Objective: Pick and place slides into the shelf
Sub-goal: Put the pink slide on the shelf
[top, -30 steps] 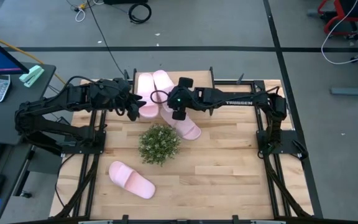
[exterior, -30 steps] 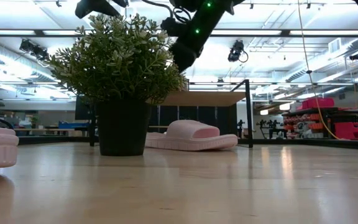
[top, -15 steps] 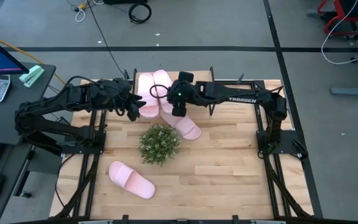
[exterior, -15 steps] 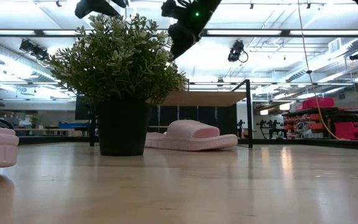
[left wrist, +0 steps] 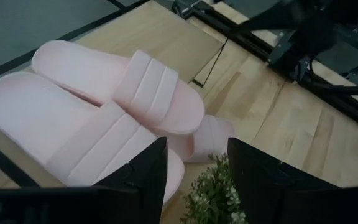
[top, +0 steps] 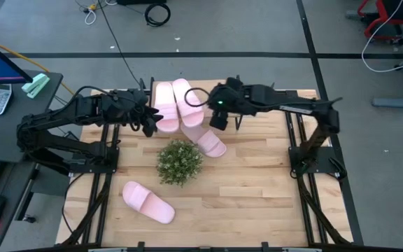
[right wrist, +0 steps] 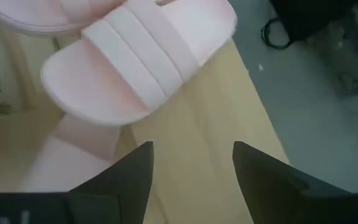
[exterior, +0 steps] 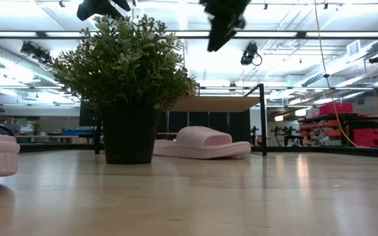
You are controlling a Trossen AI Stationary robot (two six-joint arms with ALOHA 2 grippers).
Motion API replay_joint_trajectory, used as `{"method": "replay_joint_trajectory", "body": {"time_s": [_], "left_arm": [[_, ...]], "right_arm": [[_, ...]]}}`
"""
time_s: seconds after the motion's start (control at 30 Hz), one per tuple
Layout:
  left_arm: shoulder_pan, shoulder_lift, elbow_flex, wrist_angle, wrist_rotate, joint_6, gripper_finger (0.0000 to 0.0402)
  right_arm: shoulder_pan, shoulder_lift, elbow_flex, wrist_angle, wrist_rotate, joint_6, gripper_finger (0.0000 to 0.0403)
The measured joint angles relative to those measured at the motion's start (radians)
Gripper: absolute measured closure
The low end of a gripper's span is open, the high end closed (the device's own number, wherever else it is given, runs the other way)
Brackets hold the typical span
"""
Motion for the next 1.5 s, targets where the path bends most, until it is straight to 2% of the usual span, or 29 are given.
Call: {"method": "replay_joint_trajectory", "body": {"time_s": [0.17,0.3,0.4,0.6,0.8,1.03,1.5], "left_arm": [[0.000,0.000,0.000,-0.033,0.010,0.000,0.0228],[0.000,0.000,0.000,-0.052,0.070,-0.007,0.0228],[0.000,0.000,0.000,-0.055,0.108,-0.008,0.0228],[0.000,0.000,0.000,-0.055,0.113,-0.009,0.0228],[0.000,0.000,0.000,-0.055,0.114,-0.011,0.0229],[0.000,0.000,0.000,-0.055,0.114,-0.016,0.0230],[0.000,0.000,0.000,-0.055,0.120,-0.037,0.0230]], "right_arm": [[0.041,-0.123,-0.098,-0.006,0.003,0.118,0.0176],[0.085,-0.242,-0.258,-0.001,0.029,0.258,0.0178],[0.134,-0.339,-0.401,0.021,0.043,0.416,0.0179],[0.276,-0.512,-0.697,0.173,0.078,0.774,0.0178],[0.411,-0.590,-0.901,0.334,0.119,1.072,0.0181],[0.510,-0.573,-0.977,0.370,0.155,1.246,0.0181],[0.524,-0.571,-0.987,0.371,0.161,1.228,0.0182]]}}
